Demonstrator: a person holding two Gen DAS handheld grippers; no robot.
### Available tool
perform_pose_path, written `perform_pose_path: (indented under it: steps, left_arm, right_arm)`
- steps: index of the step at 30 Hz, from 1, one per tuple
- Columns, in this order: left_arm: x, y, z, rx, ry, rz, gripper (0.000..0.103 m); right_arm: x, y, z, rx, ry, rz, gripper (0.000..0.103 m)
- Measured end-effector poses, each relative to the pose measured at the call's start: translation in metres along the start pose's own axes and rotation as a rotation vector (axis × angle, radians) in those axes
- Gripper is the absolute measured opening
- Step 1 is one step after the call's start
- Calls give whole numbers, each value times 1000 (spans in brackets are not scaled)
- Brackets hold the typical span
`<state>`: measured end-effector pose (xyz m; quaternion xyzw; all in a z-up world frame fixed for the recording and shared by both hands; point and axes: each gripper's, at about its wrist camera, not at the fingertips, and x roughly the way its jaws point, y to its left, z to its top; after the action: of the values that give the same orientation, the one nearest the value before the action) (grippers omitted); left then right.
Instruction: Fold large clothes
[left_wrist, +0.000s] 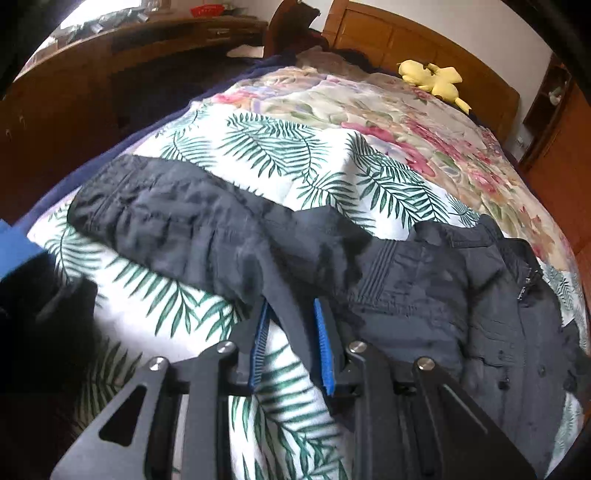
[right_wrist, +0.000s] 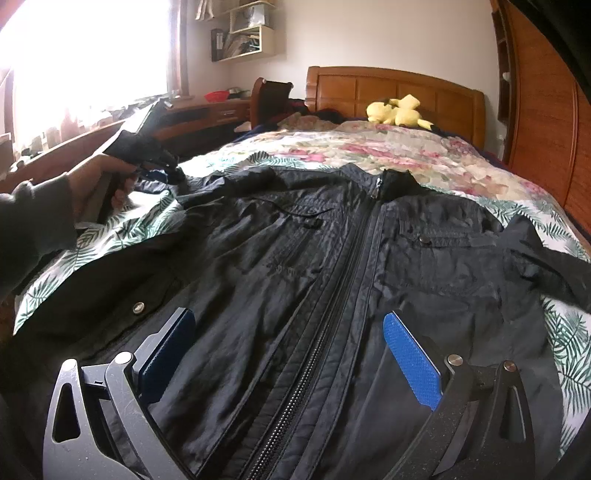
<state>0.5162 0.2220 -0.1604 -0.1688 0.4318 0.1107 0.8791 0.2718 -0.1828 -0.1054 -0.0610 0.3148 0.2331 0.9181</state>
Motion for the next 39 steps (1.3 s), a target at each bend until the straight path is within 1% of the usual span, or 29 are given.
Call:
perform_pose_path:
  steps: [1, 2, 5, 7, 9, 11, 14, 15, 16, 18, 20, 21, 22, 24, 26, 30, 32, 34, 36, 39]
  left_arm:
    - [2, -2, -1, 12, 1, 2, 1]
    - [1, -5, -2, 31, -9, 13, 0]
    - [-9, -17, -4, 93, -46, 32, 0]
    - [-24, -30, -3, 129, -74, 16, 0]
    - [-45, -51, -4, 189, -117, 10, 0]
    - [-67, -73, -6, 244, -142, -21, 0]
    - [-115, -120, -23, 349, -187, -107, 0]
    - [-129, -133, -32, 381, -187, -140, 0]
    - [-139, -143, -39, 415, -188, -157, 0]
    - [-156, -159, -56, 476, -204, -175, 0]
    - [-162, -165, -69, 508, -174, -192, 1]
    - [-162, -166, -71, 514, -157, -195, 1]
    - [-160, -162, -75, 518, -122, -214, 3]
    - [-161, -154, -79, 515, -84, -233, 6]
    - [-167, -145, -86, 519, -96, -221, 10]
    - [-184, -122, -95, 508, -121, -238, 16]
    - [-188, -107, -97, 503, -147, -218, 17]
    - [-180, -89, -95, 493, -143, -181, 18]
    - [-163, -76, -89, 471, -120, -165, 19]
    - [-131, -50, -84, 440, -101, -102, 20]
  right_arm:
    - [1, -1, 0, 2, 1, 2, 103]
    - [1, -2, 0, 4, 2, 4, 103]
    - [2, -3, 0, 7, 5, 9, 103]
    - [2, -3, 0, 8, 3, 9, 103]
    - [2, -4, 0, 9, -3, 10, 103]
    - [0, -5, 0, 14, -12, 12, 103]
    - [-3, -6, 0, 19, -25, 15, 103]
    - [-5, -5, 0, 17, -29, 14, 103]
    - [-6, -5, 0, 14, -31, 13, 103]
    - [-8, -3, 0, 5, -37, 10, 103]
    - [-10, -1, 0, -6, -41, 6, 103]
    - [-11, -1, 0, -10, -41, 4, 103]
    - [-12, 0, -1, -15, -41, 3, 103]
    - [-13, 1, -1, -19, -44, 1, 103]
    - [-13, 1, -1, -19, -44, 1, 103]
    - [-11, 2, 0, -23, -35, 2, 103]
    - [-11, 2, -1, -25, -33, 2, 103]
    - [-11, 1, -1, -24, -31, 3, 103]
    - [-11, 1, -2, -22, -29, 2, 103]
    - [-9, 1, -1, -24, -25, -2, 103]
